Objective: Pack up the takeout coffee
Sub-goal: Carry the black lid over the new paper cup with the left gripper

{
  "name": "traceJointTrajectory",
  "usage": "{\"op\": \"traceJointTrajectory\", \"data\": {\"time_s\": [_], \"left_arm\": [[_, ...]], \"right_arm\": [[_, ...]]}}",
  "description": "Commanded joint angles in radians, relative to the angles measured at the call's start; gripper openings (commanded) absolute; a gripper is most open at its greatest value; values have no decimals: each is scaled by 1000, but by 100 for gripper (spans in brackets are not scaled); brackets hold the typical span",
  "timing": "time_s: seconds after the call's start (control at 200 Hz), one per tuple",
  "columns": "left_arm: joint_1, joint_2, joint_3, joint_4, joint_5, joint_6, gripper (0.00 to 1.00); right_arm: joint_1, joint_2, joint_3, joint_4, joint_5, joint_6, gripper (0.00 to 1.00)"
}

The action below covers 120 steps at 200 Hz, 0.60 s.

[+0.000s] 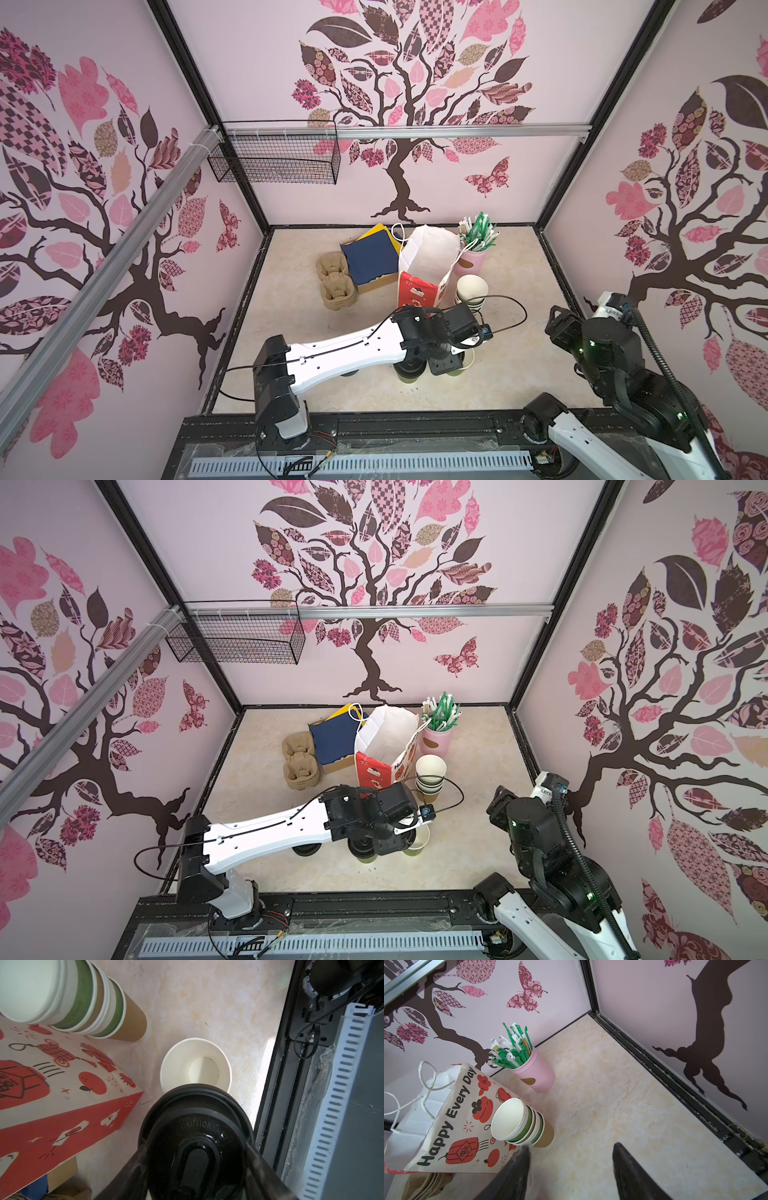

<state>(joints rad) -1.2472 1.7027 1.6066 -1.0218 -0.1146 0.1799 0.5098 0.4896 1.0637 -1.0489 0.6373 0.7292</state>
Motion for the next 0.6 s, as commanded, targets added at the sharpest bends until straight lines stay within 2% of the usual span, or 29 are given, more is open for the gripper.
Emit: {"op": "traceJointTrajectory", "data": {"time_s": [0.0, 0.23, 0.595], "left_arm": [[-2, 50, 97, 5, 39, -14, 55], [28, 127, 134, 45, 49, -69, 57], [59, 127, 69, 152, 107, -67, 58]], "right_arm": [[-1, -9, 10, -32, 38, -6, 66], [-1, 0, -1, -20, 19, -5, 67], [-1, -4, -22, -23, -1, 13, 67]]}}
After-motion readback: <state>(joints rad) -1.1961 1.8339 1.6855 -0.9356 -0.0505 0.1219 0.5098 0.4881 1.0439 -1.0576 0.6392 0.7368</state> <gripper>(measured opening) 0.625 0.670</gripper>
